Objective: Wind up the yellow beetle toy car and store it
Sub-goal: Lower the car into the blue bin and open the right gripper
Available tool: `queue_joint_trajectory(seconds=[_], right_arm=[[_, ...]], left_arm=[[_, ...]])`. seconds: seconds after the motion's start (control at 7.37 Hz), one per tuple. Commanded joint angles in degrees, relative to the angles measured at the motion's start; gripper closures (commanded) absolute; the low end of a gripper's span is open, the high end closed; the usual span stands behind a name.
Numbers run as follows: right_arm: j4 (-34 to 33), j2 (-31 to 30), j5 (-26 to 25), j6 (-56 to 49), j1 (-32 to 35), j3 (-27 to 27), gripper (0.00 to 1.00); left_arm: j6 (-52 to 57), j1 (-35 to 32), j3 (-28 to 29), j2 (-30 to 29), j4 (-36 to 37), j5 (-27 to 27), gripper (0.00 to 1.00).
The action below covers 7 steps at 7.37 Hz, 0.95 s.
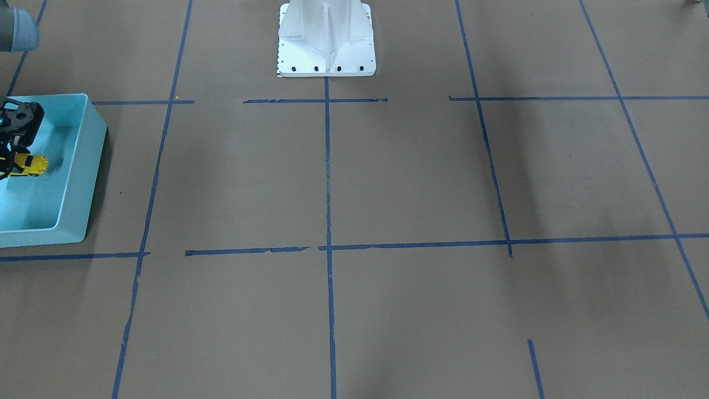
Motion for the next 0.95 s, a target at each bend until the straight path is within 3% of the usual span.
queue_joint_trajectory(seconds=[0.0,0.14,0.27,0.41,0.81], right_arm=[[0.5,0.0,2.8,0.2,0.0,0.3,0.53],[0.5,0.0,4.6,0.2,0.0,0.2,0.36],[0.5,0.0,5.3,0.3,0.0,0.1,0.05],[0.5,-0.1,6.8,0.3,0.5,0.2,0.0],[0.1,0.4,11.2,-0.5,6.6,0.6,0.0]], left_arm=[[0.1,0.0,0.0,0.0,0.0,0.2,0.0],[0.1,0.0,-0.1,-0.1,0.1,0.5,0.0],[0.1,0.0,-0.1,-0.1,0.1,0.5,0.0],[0.0,-0.1,-0.1,-0.1,0.1,0.5,0.0],[0.0,-0.1,-0.1,-0.1,0.1,0.5,0.0]])
